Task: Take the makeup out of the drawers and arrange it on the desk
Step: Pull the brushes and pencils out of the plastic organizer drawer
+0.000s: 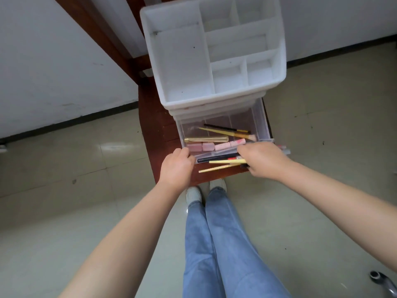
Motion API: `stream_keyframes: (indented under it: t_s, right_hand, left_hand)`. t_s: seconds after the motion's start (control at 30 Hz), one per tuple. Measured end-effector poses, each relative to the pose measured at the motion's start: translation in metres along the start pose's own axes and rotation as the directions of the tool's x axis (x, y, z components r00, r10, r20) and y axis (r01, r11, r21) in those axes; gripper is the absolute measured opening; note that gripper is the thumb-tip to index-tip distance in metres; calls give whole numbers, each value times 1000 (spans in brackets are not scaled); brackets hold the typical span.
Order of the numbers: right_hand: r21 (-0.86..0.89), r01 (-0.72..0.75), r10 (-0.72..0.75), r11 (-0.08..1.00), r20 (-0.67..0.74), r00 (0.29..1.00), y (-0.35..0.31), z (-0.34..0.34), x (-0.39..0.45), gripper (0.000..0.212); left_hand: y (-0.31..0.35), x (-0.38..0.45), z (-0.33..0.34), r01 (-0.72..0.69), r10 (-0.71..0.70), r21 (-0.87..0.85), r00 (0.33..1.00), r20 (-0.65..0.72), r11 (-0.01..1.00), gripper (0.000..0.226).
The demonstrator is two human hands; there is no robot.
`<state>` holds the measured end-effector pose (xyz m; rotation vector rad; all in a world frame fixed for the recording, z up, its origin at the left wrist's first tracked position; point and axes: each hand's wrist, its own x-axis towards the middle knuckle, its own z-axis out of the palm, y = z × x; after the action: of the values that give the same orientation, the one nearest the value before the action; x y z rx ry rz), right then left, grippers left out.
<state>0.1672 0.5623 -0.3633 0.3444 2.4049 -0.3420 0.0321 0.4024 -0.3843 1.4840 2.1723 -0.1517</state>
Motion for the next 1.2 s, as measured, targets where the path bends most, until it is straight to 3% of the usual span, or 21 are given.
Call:
stream_keyframes:
  t_s: [0.1,0.23,0.4,0.6,0.7,0.9,1.07,1.2]
  right_hand:
    - [-36,-8,11,999,87,996,4,38,-7,22]
    - [-119,-11,18,993,57,998,21,60,9,30]
    - [-193,-19,25,981,29,999,28,64,19,55]
    - [-241,-11,10,970,-7,1000,26,69,22,66]
    - [-240,-7,7,971,-2,1000,27,75,25,74]
    - [-279,-22,19,960,-13,1000,28,83,30,88]
    - [-240,-26,28,970,5,1000,27,91,39,63]
    - [-223,-33,40,974,29,999,28,88,36,69]
  left_hand:
    - [-1,7,-2,-16,15,49,1000,22,999,16]
    - [2,24,-14,-113,114,49,993,-15,992,17]
    - [17,69,-15,101,-96,-7,962,256,995,40]
    - [18,83,-9,-22,-24,125,936,352,992,40]
    - [21,86,-11,32,-52,58,918,393,998,42]
    - [18,90,-11,1,-14,33,916,401,999,39]
    - [33,96,-24,60,38,-242,924,382,968,37]
    - [49,105,-24,-2,111,-270,915,387,963,34]
